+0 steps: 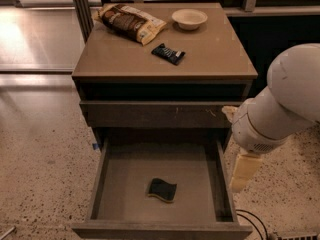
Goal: Pick sponge from middle drawer and place on counter
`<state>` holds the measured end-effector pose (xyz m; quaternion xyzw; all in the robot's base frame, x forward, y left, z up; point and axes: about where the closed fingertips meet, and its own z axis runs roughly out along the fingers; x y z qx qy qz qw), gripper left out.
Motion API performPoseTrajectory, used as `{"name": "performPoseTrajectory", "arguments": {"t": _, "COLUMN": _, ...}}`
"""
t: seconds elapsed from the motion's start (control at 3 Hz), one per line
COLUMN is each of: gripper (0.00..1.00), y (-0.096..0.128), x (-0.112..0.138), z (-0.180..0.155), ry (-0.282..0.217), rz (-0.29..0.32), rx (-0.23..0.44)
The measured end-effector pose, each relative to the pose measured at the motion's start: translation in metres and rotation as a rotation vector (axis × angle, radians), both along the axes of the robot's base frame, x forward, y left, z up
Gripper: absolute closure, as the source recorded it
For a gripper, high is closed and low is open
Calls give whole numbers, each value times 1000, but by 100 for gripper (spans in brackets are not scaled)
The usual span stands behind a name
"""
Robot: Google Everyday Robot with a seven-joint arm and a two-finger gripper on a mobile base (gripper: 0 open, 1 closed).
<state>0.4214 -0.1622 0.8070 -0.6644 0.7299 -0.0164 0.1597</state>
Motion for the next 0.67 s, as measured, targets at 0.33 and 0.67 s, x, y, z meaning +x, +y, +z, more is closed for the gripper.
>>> {"name": "performPoseTrajectory", "arguments": {"t": 0.33, "gripper": 0, "y": 21, "x": 16, "z": -29, "ry": -10, "rz": -12, "rx": -23}}
{"name": "performPoseTrajectory", "arguments": {"t": 0.67, "gripper": 0, "y": 30, "x": 32, "z": -69, "ry": 13, "rz": -73, "rx": -36}}
